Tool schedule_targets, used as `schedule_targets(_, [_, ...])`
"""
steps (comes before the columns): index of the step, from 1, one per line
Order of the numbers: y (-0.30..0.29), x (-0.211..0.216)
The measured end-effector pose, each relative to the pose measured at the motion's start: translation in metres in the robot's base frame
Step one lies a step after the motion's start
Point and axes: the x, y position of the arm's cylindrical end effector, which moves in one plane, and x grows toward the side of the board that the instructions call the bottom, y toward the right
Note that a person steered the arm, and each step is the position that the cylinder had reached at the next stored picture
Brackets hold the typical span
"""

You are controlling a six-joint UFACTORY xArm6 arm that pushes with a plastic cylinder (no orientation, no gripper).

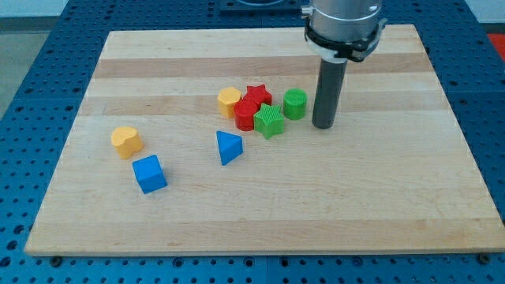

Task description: Push the blue triangle to the bottom of the yellow hexagon

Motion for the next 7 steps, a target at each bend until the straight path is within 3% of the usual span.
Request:
schedule_targets(2, [-0.057, -0.008])
schedule_targets(3, [-0.036, 0.018])
schedule_targets(4, [-0.048, 0.084])
schedule_targets(5, [-0.098, 0.106])
schedule_targets(7, [-0.145, 0.024])
